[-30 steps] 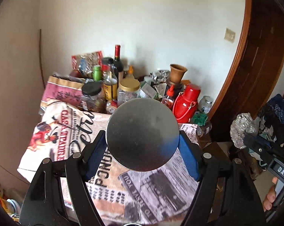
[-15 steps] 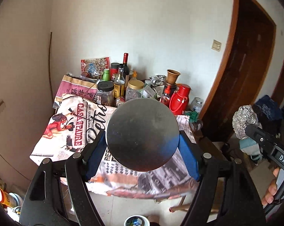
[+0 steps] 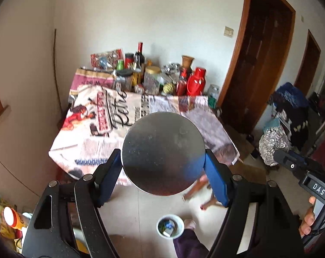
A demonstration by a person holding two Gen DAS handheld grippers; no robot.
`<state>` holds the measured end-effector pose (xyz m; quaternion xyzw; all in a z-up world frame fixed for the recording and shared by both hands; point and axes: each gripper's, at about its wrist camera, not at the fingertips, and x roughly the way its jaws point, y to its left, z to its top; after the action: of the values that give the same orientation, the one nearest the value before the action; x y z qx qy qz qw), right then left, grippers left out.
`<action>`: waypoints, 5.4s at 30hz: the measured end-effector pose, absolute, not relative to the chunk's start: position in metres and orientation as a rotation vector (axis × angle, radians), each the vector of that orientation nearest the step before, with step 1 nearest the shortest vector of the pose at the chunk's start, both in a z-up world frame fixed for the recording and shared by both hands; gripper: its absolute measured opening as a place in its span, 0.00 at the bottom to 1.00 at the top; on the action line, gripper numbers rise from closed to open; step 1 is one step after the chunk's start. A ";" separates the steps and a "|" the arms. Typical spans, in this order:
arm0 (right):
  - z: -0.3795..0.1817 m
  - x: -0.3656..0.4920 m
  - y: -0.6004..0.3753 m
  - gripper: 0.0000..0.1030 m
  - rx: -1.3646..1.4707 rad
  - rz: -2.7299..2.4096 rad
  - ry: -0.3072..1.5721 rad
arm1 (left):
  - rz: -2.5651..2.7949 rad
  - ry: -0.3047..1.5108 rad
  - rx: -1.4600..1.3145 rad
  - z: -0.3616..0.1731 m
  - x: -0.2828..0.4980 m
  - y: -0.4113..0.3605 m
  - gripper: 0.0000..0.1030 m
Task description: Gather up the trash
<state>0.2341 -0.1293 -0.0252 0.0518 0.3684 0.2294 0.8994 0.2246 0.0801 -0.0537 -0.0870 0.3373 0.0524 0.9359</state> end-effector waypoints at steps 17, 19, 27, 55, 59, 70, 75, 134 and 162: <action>-0.135 0.230 -0.156 0.37 0.036 0.473 1.036 | 0.120 0.950 -0.201 -0.159 0.235 0.042 0.72; -0.155 0.235 -0.159 0.37 0.016 0.490 1.057 | 0.135 0.984 -0.205 -0.180 0.239 0.038 0.72; -0.257 0.246 -0.163 0.37 -0.052 0.528 1.162 | 0.168 1.133 -0.253 -0.299 0.254 0.023 0.72; -0.443 0.271 -0.164 0.61 0.004 0.551 1.360 | 0.186 1.313 -0.326 -0.527 0.284 0.006 0.72; -0.435 0.277 -0.178 0.61 0.019 0.520 1.356 | 0.139 1.330 -0.356 -0.530 0.301 -0.008 0.72; -0.374 0.286 -0.195 0.61 0.025 0.523 1.284 | 0.166 1.358 -0.304 -0.493 0.305 -0.027 0.86; -0.321 0.285 -0.197 0.61 0.028 0.550 1.238 | 0.189 1.262 -0.297 -0.410 0.289 -0.025 0.86; 0.054 0.001 -0.214 0.98 0.016 0.538 0.480 | 0.068 0.436 -0.130 0.025 -0.050 -0.052 0.97; 0.057 0.007 -0.208 0.98 0.005 0.549 0.496 | 0.084 0.423 -0.123 0.027 -0.046 -0.053 0.97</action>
<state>0.0067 -0.2080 0.0569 0.0024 0.2426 0.2684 0.9323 -0.0455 -0.0526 0.0269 -0.0609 0.2097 0.0416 0.9750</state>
